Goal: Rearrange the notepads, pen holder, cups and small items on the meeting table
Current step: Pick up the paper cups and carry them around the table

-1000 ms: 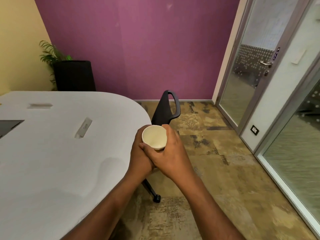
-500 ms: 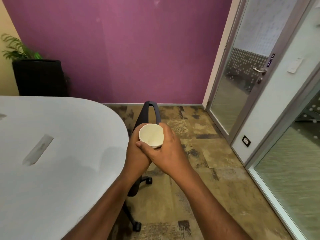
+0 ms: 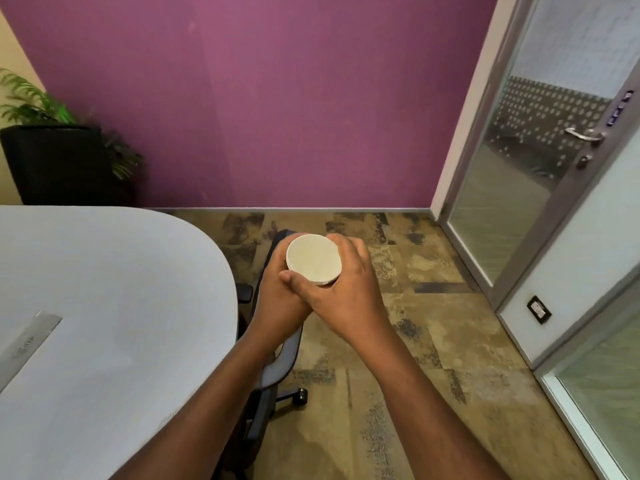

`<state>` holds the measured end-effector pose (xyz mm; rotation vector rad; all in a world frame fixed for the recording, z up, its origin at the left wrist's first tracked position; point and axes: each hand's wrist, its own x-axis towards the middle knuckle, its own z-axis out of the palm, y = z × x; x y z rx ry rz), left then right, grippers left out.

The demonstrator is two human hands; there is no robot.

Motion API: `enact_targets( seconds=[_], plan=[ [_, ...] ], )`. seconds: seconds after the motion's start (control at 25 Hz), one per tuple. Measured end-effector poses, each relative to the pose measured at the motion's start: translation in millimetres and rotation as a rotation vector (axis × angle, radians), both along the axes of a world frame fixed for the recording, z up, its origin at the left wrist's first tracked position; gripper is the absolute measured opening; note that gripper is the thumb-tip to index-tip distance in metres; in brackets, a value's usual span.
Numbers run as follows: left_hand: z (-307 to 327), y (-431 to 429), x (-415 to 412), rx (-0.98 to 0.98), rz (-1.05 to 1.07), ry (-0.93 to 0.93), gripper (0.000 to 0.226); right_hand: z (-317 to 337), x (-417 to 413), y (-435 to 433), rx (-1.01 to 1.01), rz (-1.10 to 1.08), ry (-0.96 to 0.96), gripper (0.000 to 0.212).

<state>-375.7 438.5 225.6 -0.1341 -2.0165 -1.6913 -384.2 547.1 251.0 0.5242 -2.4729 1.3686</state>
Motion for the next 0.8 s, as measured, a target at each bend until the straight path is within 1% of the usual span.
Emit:
enact_targets(
  seconds=[0.12,0.24,0.4,0.52,0.6,0.68,0.72,0.8],
  plan=[
    [4,12,-51,-0.039,0.11,0.07,0.051,2,-57,11,-0.067,0.116,0.034,0.085],
    [9,32,-102,-0.046,0.237,0.067,0.052,6,-120,29,-0.112,0.219,0.011,0.086],
    [15,52,-165,-0.053,0.391,0.075,0.05,16,-198,44,-0.08,0.362,-0.007,0.087],
    [12,50,-193,-0.039,0.487,0.016,0.056,14,-234,40,-0.058,0.432,-0.03,0.091],
    [4,46,-228,-0.076,0.559,0.025,0.048,8,-272,35,-0.051,0.498,-0.064,0.092],
    [-3,32,-265,-0.093,0.604,0.037,0.045,1,-316,18,-0.041,0.548,-0.08,0.088],
    [-5,29,-267,-0.081,0.604,0.032,0.046,1,-319,17,-0.032,0.549,-0.075,0.084],
    [-16,7,-304,-0.079,0.654,0.016,0.051,-3,-358,-6,-0.029,0.601,-0.074,0.077]
  ],
)
